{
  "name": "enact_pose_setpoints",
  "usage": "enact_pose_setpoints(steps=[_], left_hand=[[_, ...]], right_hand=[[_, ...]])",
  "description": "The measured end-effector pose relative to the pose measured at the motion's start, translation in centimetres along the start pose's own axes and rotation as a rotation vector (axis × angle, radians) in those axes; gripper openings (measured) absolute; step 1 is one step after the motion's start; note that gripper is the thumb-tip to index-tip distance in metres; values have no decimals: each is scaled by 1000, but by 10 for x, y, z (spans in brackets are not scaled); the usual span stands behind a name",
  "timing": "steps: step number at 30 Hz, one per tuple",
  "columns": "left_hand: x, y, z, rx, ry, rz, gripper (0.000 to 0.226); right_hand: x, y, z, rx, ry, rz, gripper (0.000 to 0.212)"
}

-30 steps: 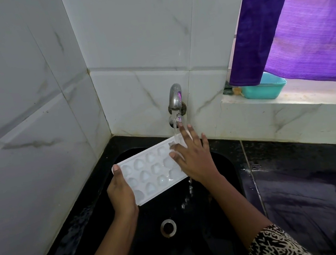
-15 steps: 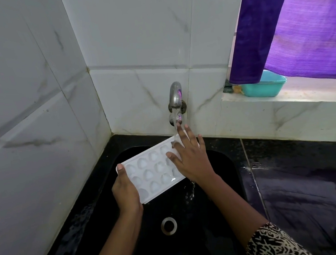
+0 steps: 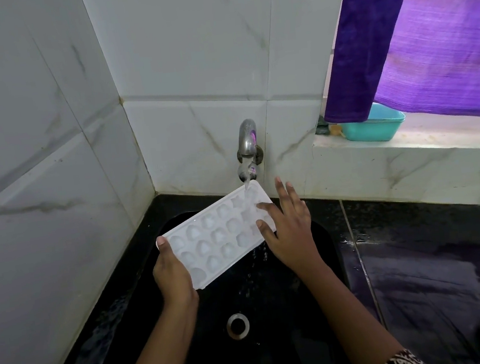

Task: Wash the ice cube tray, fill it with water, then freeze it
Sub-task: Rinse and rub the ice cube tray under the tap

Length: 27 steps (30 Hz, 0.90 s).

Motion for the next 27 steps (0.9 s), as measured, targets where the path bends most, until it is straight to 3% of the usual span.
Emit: enact_pose_setpoints(steps=[4,8,27], left_hand=[[1,-3,-4,-15,24,22,41],[0,-4,-6,-35,35,8,41],[10,-7,-4,-47,-6,-53,38]], right_hand=[[5,5,-6,-57,-6,50,27],[5,12,-25,-204,136,56,43],[13,1,-24,-210,151,81,46]])
Point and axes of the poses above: each hand's wrist, its own x-axis towards the middle knuckle, its own z-axis out of the back of the hand, y = z × x, the point moved 1 cm from there along x, towards the middle knuckle, and after that the axes turned 2 degrees about x, right-handed, at the moved point
